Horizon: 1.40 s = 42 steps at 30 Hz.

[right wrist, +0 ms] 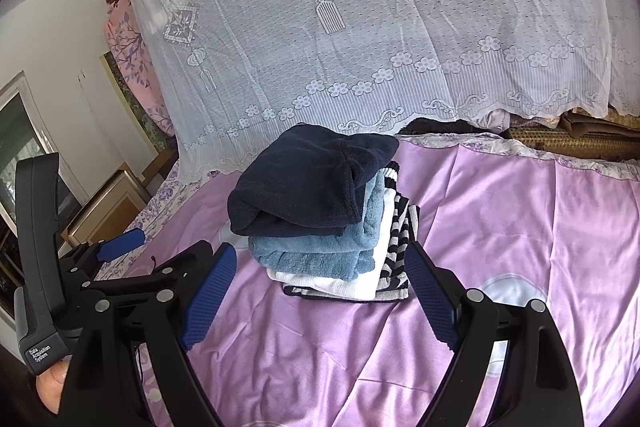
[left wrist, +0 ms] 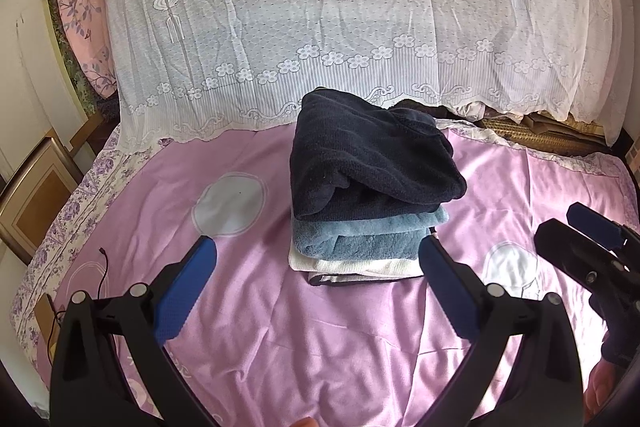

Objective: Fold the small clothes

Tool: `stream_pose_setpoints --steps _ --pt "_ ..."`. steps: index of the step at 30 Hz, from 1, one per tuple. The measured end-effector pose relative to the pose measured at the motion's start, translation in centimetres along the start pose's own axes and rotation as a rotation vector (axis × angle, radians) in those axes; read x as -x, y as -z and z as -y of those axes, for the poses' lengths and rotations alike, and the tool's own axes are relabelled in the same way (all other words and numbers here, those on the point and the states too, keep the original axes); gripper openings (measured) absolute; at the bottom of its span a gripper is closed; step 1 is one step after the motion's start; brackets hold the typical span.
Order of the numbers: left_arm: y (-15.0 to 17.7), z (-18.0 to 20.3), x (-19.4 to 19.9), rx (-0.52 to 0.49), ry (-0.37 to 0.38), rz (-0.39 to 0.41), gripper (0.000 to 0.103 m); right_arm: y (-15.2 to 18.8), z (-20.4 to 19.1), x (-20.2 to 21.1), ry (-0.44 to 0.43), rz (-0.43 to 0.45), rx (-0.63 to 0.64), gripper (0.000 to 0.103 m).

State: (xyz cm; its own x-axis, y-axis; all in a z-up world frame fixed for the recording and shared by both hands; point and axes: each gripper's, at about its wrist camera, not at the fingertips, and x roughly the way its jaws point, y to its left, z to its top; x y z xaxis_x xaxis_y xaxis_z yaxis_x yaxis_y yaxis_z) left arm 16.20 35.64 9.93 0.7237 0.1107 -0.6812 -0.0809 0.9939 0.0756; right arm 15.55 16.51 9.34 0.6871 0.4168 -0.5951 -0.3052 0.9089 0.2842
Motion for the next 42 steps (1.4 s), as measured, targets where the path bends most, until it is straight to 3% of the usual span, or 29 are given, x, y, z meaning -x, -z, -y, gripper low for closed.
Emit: stream_pose_setpoints --steps 42 --pt "0.27 0.49 0.83 0.001 -0.031 0.012 0.098 0.20 0.11 0.17 -0.007 0.003 -0.018 0.087"
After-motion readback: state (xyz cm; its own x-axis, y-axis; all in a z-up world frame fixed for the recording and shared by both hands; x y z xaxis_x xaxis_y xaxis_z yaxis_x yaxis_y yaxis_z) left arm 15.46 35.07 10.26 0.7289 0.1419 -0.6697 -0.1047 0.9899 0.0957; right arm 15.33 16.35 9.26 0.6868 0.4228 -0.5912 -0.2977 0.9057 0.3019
